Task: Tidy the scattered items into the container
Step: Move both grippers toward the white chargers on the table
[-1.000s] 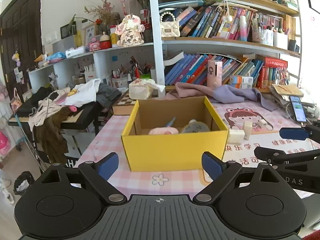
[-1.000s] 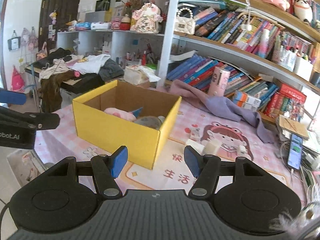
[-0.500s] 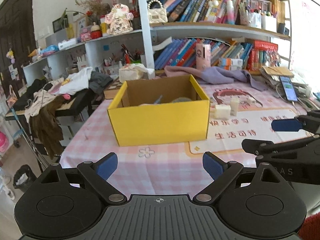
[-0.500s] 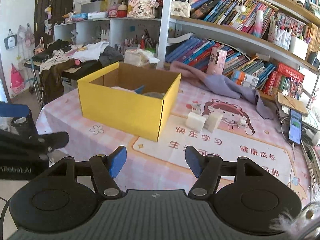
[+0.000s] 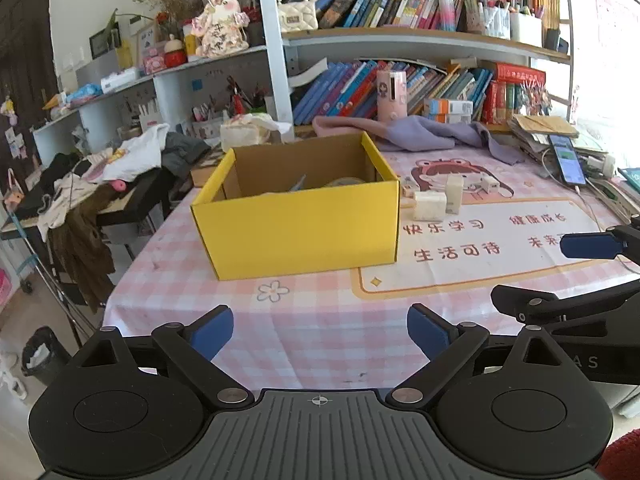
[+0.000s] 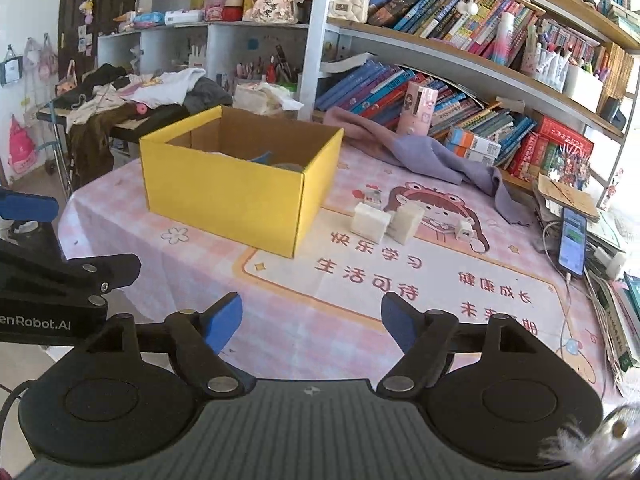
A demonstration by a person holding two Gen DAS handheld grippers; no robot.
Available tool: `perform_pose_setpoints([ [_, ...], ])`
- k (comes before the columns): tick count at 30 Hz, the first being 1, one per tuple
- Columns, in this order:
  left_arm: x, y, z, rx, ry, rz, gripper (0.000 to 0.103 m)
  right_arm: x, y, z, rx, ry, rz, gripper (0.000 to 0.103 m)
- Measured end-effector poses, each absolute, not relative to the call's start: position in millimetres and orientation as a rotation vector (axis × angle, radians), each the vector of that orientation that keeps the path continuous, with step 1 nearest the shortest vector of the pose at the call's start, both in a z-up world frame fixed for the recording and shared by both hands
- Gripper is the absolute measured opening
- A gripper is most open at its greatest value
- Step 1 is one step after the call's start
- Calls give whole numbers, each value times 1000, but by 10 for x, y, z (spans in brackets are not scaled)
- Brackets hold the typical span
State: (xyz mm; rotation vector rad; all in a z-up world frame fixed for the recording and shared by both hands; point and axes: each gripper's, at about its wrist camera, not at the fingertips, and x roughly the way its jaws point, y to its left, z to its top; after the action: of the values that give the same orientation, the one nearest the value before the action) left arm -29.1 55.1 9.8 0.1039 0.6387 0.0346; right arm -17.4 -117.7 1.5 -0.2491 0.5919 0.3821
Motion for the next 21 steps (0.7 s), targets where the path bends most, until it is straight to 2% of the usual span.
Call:
perform_pose_setpoints([
  [21,71,90,-43,140,706,-114,99,46,-1673,-46,-186,648,219,83],
])
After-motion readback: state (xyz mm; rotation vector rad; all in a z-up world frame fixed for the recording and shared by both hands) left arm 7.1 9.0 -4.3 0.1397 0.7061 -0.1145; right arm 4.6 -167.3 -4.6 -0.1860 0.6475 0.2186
